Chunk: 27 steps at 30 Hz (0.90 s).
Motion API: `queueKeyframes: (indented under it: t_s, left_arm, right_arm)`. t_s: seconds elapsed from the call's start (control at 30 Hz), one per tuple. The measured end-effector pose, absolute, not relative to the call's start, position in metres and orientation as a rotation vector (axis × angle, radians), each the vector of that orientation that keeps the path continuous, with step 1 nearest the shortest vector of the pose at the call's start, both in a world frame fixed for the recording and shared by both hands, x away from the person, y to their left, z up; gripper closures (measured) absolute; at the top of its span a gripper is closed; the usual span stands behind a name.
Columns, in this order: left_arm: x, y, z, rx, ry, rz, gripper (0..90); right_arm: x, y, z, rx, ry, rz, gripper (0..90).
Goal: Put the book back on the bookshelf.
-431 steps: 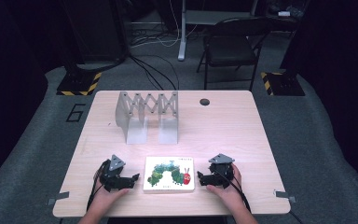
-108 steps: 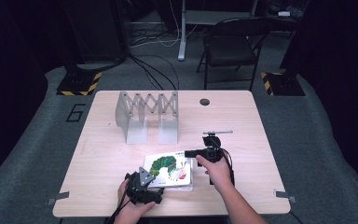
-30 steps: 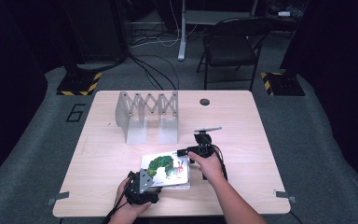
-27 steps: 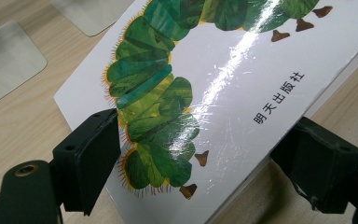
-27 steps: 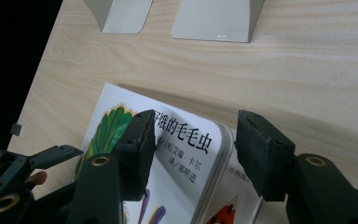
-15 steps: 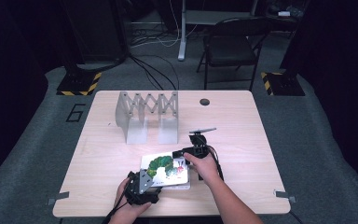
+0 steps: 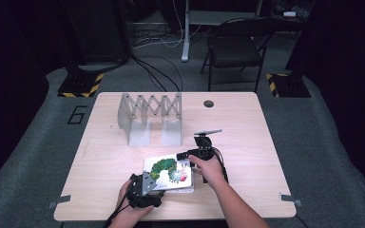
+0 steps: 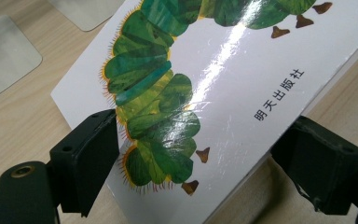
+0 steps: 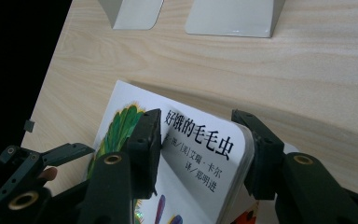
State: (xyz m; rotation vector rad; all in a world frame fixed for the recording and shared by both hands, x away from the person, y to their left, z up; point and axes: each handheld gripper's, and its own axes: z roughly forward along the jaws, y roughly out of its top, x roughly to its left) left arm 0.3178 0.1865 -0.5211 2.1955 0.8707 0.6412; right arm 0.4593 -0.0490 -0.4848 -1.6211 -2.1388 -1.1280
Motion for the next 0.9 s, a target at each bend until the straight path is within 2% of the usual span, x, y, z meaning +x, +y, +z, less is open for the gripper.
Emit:
queueKeyframes:
  t_s: [0.5,0.9]
  left_arm:
    - [0.313,0.206,-0.501,2.193,0.924,0.534,20.4]
    - [0.329,0.221,-0.491,2.150,0.979,0.470,20.4]
  right_arm:
    - [0.458,-0.050,-0.484,-1.610,-2.140,-1.139,53.6]
    - [0.458,-0.050,-0.484,-1.609,-2.145,-1.141,53.4]
